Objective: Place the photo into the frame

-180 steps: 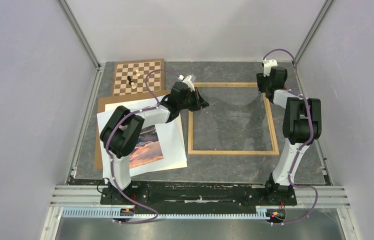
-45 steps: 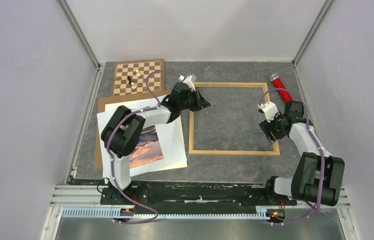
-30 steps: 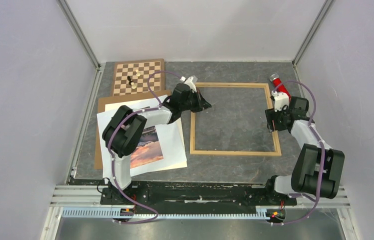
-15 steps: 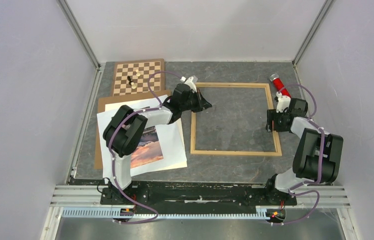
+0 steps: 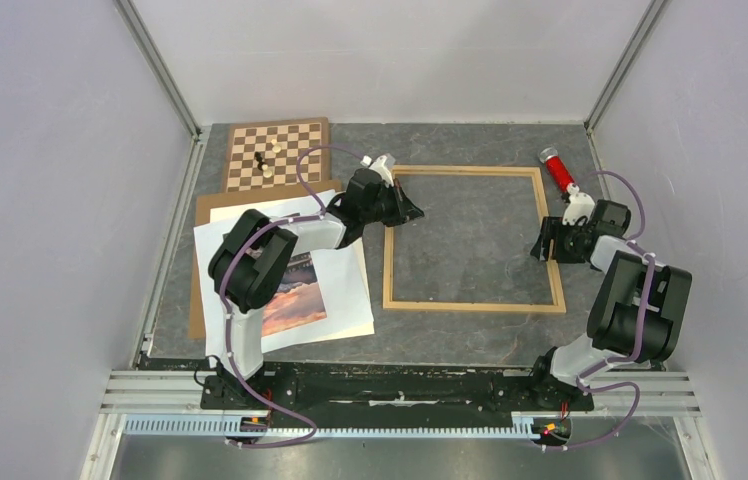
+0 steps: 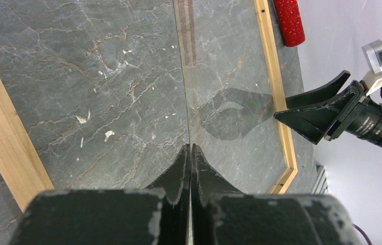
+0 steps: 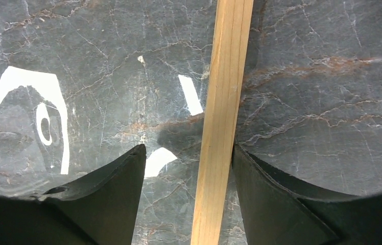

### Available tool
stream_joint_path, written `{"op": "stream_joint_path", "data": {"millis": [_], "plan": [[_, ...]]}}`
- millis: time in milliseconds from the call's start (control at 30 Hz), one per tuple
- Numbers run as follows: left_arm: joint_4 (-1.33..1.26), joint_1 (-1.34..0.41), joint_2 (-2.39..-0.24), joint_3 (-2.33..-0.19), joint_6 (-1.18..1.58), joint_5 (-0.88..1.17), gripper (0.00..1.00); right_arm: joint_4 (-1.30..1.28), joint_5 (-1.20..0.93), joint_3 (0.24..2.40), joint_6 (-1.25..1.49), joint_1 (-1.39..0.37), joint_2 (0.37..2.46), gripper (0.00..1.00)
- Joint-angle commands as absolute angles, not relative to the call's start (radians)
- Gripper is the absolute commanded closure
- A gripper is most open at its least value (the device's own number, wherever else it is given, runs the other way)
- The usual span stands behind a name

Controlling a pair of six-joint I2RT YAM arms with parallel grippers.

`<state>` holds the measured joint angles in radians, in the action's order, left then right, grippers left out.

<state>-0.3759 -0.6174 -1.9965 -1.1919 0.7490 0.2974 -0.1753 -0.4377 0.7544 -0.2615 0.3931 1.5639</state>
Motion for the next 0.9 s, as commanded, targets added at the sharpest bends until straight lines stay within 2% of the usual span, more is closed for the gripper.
{"op": "stream_joint_path", "data": {"millis": [0, 867], "plan": [[-0.413, -0.621, -1.994, -1.192, 0.826, 0.332, 0.98, -0.171, -0.507, 0.728, -0.253, 0.402, 1.574, 0.35], [-0.439, -0.569, -2.012, -1.197, 1.110, 0.425, 0.98, -0.248, -0.618, 0.766, -0.356, 0.448, 1.620, 0.33]]}}
